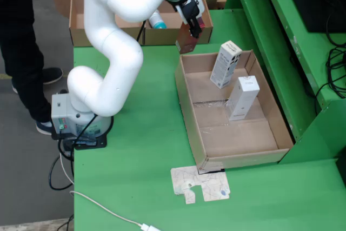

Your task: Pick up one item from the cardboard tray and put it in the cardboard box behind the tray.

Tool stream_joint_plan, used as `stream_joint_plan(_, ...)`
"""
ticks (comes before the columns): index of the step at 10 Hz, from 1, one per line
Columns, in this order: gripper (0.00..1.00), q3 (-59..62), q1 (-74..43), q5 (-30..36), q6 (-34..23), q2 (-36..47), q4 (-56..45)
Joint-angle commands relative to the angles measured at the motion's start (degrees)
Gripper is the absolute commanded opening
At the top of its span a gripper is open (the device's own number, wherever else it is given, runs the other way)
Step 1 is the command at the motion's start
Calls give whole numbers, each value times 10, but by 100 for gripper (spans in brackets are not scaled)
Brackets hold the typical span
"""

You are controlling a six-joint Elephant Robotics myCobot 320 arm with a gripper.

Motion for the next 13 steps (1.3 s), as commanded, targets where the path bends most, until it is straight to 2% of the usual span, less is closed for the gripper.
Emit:
stream_joint_plan(1,0,-89,27,-13,24,34,36)
stream_joint_plan(4,0,-145,47,-24,45,47,69)
stream_joint_plan(5,0,-242,53,-26,50,83,132)
stream_joint_plan(13,0,-242,142,-57,102,50,170)
